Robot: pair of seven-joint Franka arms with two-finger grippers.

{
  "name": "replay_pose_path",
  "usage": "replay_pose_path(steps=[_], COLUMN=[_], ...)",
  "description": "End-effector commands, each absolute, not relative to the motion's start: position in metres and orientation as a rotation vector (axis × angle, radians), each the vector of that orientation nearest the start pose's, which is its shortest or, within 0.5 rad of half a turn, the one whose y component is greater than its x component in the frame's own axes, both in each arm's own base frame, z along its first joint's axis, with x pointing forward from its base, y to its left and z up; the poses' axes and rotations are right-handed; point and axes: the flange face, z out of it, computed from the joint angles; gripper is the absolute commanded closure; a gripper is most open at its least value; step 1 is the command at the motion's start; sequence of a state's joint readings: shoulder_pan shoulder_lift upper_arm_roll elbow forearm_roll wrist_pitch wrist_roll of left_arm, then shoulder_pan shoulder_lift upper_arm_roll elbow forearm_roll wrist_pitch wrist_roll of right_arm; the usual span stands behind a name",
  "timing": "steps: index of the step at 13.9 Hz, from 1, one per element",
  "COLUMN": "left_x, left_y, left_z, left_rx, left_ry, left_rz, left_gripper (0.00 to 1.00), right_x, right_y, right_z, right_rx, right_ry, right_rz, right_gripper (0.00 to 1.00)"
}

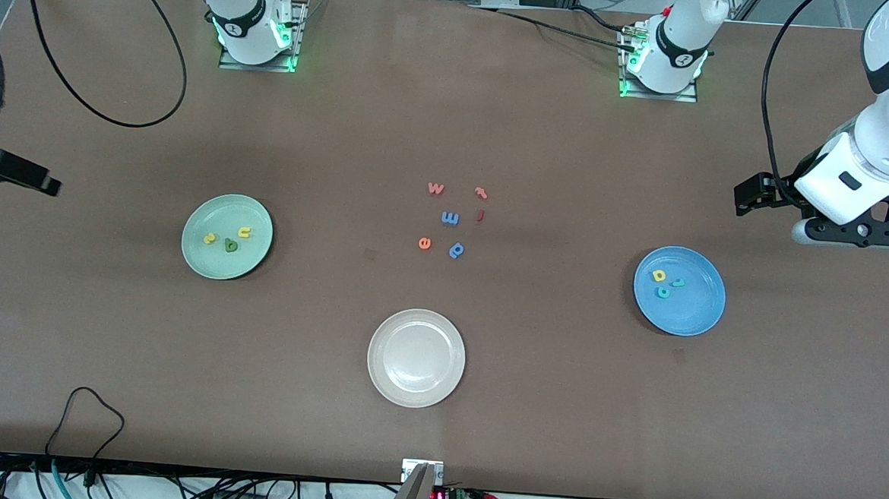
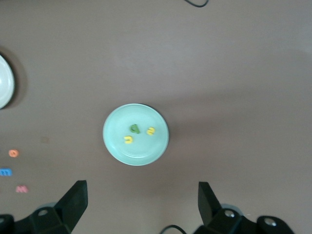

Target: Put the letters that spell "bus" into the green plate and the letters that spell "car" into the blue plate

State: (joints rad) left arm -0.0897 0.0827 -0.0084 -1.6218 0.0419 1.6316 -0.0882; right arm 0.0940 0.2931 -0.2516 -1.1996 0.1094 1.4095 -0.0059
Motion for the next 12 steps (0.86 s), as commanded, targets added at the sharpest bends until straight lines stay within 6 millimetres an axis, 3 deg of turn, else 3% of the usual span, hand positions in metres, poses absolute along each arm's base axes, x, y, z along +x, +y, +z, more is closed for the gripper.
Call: replay_pose_path(steps=[1, 5, 12], left_x=[0.576, 0.577, 0.577], left_y=[-0.053, -0.053, -0.051], left_z=[0.566, 0.566, 0.565], left_rx=[-3.075, -3.076, -3.076], left_ry=[0.056, 0.052, 0.035], left_rz=[0.081, 0.069, 0.067], left_gripper=[0.00, 0.00, 0.00], right_x=[0.609, 0.602, 0.589], right_y=[-0.078, -0.054, -0.057], right_z=[0.608, 0.609, 0.612], right_rx=[-3.077, -3.105, -3.126], right_ry=[0.143, 0.108, 0.104], right_rz=[0.129, 0.030, 0.076], right_gripper=[0.00, 0.00, 0.00])
